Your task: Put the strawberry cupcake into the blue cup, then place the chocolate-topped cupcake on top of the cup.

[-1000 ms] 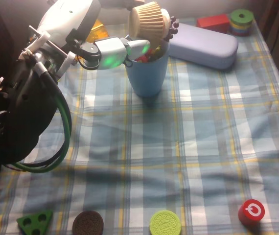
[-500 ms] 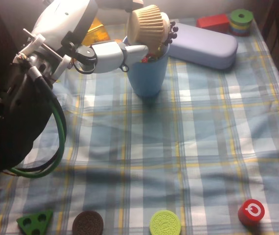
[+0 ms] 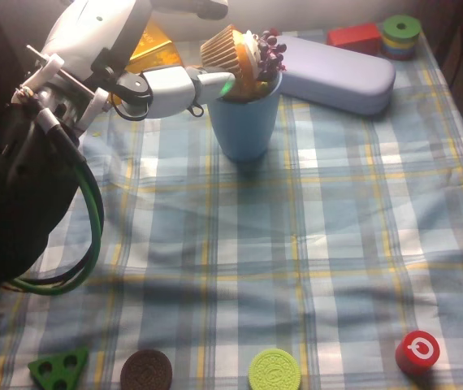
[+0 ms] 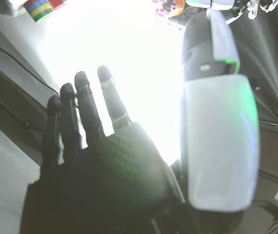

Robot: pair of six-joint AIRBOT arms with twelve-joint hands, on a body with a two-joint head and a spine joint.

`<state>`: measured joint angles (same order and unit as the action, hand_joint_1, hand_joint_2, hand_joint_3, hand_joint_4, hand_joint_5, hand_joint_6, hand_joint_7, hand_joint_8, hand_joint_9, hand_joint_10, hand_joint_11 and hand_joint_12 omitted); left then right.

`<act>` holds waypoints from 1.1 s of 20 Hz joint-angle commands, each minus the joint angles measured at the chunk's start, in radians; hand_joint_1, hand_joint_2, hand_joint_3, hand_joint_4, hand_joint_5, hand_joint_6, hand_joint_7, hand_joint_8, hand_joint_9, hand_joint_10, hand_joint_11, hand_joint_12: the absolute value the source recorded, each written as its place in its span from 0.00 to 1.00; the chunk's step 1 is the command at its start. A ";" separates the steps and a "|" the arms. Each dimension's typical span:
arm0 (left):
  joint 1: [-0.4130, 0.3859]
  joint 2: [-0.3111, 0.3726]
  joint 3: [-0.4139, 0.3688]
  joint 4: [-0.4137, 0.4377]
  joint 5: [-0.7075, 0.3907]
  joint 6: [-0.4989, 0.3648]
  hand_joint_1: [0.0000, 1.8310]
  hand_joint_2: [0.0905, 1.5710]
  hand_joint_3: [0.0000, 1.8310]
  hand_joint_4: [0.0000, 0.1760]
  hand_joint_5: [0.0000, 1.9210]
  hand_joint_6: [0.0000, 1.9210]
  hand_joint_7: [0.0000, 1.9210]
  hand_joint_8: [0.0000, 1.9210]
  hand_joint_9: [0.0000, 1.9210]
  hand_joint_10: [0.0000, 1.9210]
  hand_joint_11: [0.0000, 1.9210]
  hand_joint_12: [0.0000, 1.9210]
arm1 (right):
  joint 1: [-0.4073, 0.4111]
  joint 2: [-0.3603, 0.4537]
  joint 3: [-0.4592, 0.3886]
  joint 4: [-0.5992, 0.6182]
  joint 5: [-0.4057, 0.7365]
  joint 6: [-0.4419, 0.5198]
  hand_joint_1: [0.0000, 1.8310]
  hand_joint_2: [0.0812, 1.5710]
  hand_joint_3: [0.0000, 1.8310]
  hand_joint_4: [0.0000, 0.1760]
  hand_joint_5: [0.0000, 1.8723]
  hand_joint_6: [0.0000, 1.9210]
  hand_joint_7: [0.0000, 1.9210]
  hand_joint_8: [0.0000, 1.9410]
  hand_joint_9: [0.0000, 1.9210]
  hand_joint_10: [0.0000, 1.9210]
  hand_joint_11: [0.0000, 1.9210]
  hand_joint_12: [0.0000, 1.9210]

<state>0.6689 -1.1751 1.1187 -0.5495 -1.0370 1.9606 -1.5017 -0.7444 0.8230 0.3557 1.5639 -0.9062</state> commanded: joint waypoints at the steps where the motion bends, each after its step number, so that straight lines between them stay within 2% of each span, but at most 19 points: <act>1: -0.003 0.006 -0.004 0.047 -0.117 -0.006 0.57 0.56 0.00 0.61 0.48 0.00 0.18 0.00 0.18 0.00 0.00 0.42 | -0.002 -0.001 0.003 0.014 0.115 0.009 0.00 0.64 0.00 0.17 0.04 0.01 0.10 0.00 0.06 0.01 0.02 0.05; 2: -0.001 0.009 -0.008 0.050 -0.122 -0.006 0.57 0.56 0.00 0.58 0.49 0.00 0.18 0.00 0.19 0.00 0.00 0.44 | -0.002 -0.001 0.003 0.014 0.114 0.009 0.00 0.65 0.00 0.14 0.04 0.00 0.10 0.00 0.06 0.01 0.02 0.05; 3: 0.000 0.011 -0.012 0.052 -0.128 -0.006 0.57 0.55 0.00 0.67 0.48 0.00 0.18 0.00 0.19 0.00 0.00 0.44 | -0.002 -0.001 0.003 0.014 0.114 0.009 0.00 0.65 0.01 0.10 0.04 0.00 0.11 0.01 0.07 0.01 0.02 0.05; 4: 0.002 0.018 -0.021 0.058 -0.140 -0.006 0.56 0.55 0.00 0.76 0.46 0.00 0.18 0.00 0.20 0.00 0.00 0.42 | -0.002 -0.002 0.002 0.014 0.114 0.009 0.00 0.66 0.01 0.01 0.04 0.00 0.10 0.00 0.06 0.00 0.02 0.05; 5: 0.005 0.027 -0.034 0.068 -0.156 -0.006 0.56 0.55 0.00 0.75 0.46 0.00 0.18 0.00 0.20 0.00 0.00 0.43 | -0.002 -0.005 0.003 0.014 0.114 0.009 0.00 0.64 0.00 0.08 0.04 0.00 0.10 0.00 0.06 0.00 0.02 0.05; 6: 0.008 0.034 -0.042 0.075 -0.165 -0.005 0.55 0.55 0.00 0.75 0.44 0.00 0.18 0.00 0.20 0.00 0.00 0.42 | -0.002 -0.006 0.003 0.015 0.114 0.009 0.00 0.65 0.00 0.00 0.04 0.00 0.10 0.00 0.07 0.00 0.02 0.05; 7: 0.013 0.044 -0.056 0.082 -0.176 0.001 0.54 0.54 0.00 0.80 0.43 0.00 0.18 0.00 0.18 0.00 0.00 0.40 | -0.002 -0.009 0.005 0.017 0.113 0.009 0.00 0.65 0.00 0.00 0.04 0.00 0.10 0.00 0.07 0.00 0.02 0.05; 9: 0.043 0.070 -0.085 0.082 -0.196 0.013 0.56 0.52 0.00 0.68 0.41 0.00 0.16 0.00 0.15 0.00 0.00 0.35 | -0.003 -0.011 0.010 0.021 0.086 0.009 0.00 0.65 0.00 0.00 0.04 0.00 0.11 0.00 0.08 0.01 0.05 0.07; 11: 0.078 0.090 -0.111 0.074 -0.220 0.013 0.55 0.52 0.00 0.70 0.40 0.00 0.16 0.00 0.16 0.00 0.01 0.35 | -0.007 -0.012 0.009 0.025 0.082 0.009 0.00 0.65 0.00 0.00 0.04 0.00 0.11 0.00 0.09 0.01 0.06 0.07; 12: 0.104 0.104 -0.130 0.064 -0.241 0.013 0.54 0.53 0.00 0.64 0.39 0.00 0.16 0.00 0.16 0.00 0.02 0.35 | -0.008 -0.014 0.007 0.034 0.083 0.009 0.00 0.65 0.00 0.00 0.04 0.00 0.12 0.01 0.10 0.01 0.06 0.08; 14: 0.161 0.135 -0.177 0.043 -0.301 0.012 0.55 0.54 0.00 0.34 0.39 0.00 0.16 0.00 0.19 0.00 0.06 0.33 | -0.008 -0.026 0.007 0.048 0.099 0.008 0.00 0.65 0.00 0.00 0.05 0.00 0.13 0.01 0.11 0.01 0.08 0.09; 15: 0.189 0.151 -0.201 0.038 -0.332 0.012 0.54 0.53 0.00 0.29 0.39 0.00 0.16 0.00 0.19 0.00 0.06 0.33 | -0.008 -0.031 0.007 0.053 0.108 0.008 0.00 0.65 0.00 0.00 0.05 0.00 0.13 0.00 0.11 0.01 0.08 0.09; 16: 0.226 0.172 -0.234 0.030 -0.376 0.013 0.49 0.55 0.00 0.24 0.35 0.00 0.13 0.00 0.13 0.00 0.00 0.30 | -0.008 -0.037 0.007 0.060 0.117 0.008 0.00 0.66 0.00 0.01 0.04 0.00 0.10 0.00 0.09 0.00 0.06 0.08; 17: 0.253 0.186 -0.259 0.021 -0.408 0.013 0.49 0.55 0.00 0.24 0.35 0.00 0.13 0.00 0.13 0.00 0.00 0.30 | -0.008 -0.041 0.007 0.066 0.124 0.008 0.00 0.66 0.00 0.01 0.04 0.00 0.10 0.00 0.09 0.00 0.06 0.08; 18: 0.290 0.197 -0.283 0.004 -0.444 0.013 0.47 0.55 0.00 0.04 0.35 0.00 0.13 0.00 0.14 0.00 0.00 0.34 | -0.008 -0.046 0.007 0.070 0.130 0.007 0.00 0.65 0.00 0.13 0.04 0.00 0.10 0.00 0.08 0.00 0.05 0.08; 19: 0.321 0.203 -0.302 -0.019 -0.478 0.013 0.47 0.55 0.00 0.00 0.36 0.00 0.14 0.00 0.15 0.00 0.00 0.37 | -0.008 -0.050 0.006 0.072 0.133 0.006 0.00 0.65 0.00 0.16 0.04 0.00 0.10 0.00 0.08 0.00 0.05 0.08; 20: 0.362 0.204 -0.321 -0.055 -0.518 0.012 0.46 0.55 0.00 0.01 0.35 0.00 0.14 0.00 0.15 0.00 0.00 0.39 | -0.008 -0.052 0.005 0.071 0.133 0.006 0.00 0.65 0.00 0.13 0.03 0.00 0.10 0.00 0.08 0.00 0.04 0.08; 21: 0.391 0.203 -0.335 -0.088 -0.546 0.012 0.46 0.55 0.00 0.13 0.35 0.00 0.14 0.00 0.15 0.00 0.00 0.39 | -0.011 -0.052 0.004 0.064 0.127 0.006 0.00 0.65 0.00 0.06 0.04 0.00 0.10 0.00 0.08 0.00 0.04 0.08; 22: 0.419 0.201 -0.350 -0.116 -0.569 0.012 0.47 0.55 0.00 0.09 0.35 0.00 0.14 0.00 0.15 0.00 0.00 0.41 | -0.015 -0.052 0.003 0.060 0.121 0.006 0.00 0.65 0.00 0.05 0.05 0.00 0.10 0.00 0.08 0.00 0.06 0.09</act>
<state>1.1095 -0.9745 0.7605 -0.7418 -1.4746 1.9774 -1.5162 -0.7940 0.8249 0.4076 1.5665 -0.9058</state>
